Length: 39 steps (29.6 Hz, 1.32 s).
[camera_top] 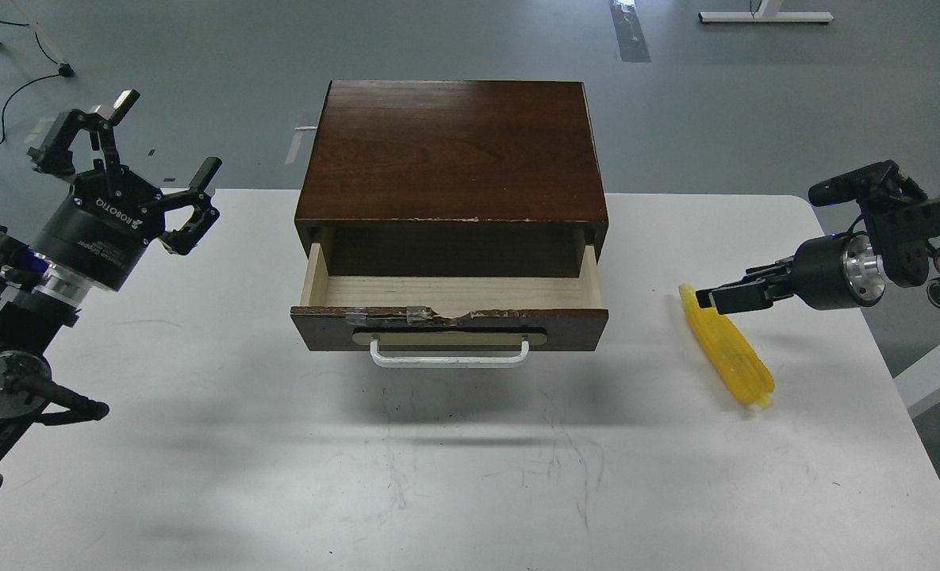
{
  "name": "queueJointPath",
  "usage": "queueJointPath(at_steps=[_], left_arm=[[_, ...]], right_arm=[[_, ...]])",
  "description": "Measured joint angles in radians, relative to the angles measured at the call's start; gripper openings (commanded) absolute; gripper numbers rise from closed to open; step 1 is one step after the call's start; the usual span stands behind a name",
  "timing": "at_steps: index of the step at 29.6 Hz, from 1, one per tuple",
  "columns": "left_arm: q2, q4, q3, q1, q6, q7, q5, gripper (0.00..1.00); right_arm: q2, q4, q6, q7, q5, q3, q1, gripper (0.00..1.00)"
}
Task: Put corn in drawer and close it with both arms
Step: 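Reach the right gripper down to the yellow corn cob and grasp it, then lift the corn with the right gripper and carry it over the open drawer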
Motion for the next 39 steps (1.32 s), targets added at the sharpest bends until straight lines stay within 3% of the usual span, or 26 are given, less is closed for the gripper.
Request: queueJointPath(at_steps=[12, 18, 21, 22, 23, 24, 26, 28, 39], left_arm=[[0.001, 0.0, -0.003, 0.0, 0.0, 0.0, 0.001, 1.0], [0.0, 0.0, -0.003, 0.0, 0.0, 0.0, 0.001, 1.0], [0.0, 0.0, -0.003, 0.0, 0.0, 0.0, 0.001, 1.0], [0.0, 0.0, -0.003, 0.0, 0.0, 0.0, 0.001, 1.0], [0.0, 0.0, -0.003, 0.0, 0.0, 0.0, 0.001, 1.0], [0.0, 0.0, -0.003, 0.0, 0.0, 0.0, 0.001, 1.0], [0.002, 0.0, -0.004, 0.0, 0.0, 0.0, 0.001, 1.0], [0.003, 0.0, -0.005, 0.0, 0.0, 0.0, 0.001, 1.0], [0.005, 0.0, -0.007, 0.0, 0.0, 0.001, 0.001, 1.0]], right_arm=[[0.065, -0.046, -0.054, 0.0, -0.041, -0.136, -0.005, 1.0], [0.068, -0.047, -0.058, 0.0, -0.042, -0.163, -0.018, 0.91], [0.069, -0.044, -0.064, 0.0, -0.041, -0.177, -0.024, 0.73], [0.071, -0.044, -0.069, 0.0, -0.041, -0.183, -0.025, 0.59], [0.073, -0.044, -0.073, 0.0, -0.04, -0.189, -0.026, 0.51], [0.075, -0.044, -0.077, 0.0, -0.04, -0.196, -0.026, 0.34], [0.077, -0.044, -0.08, 0.0, -0.04, -0.207, -0.026, 0.13], [0.077, -0.045, -0.081, 0.0, -0.04, -0.213, -0.026, 0.02], [0.059, -0.036, -0.132, 0.0, 0.004, -0.174, 0.071, 0.0]])
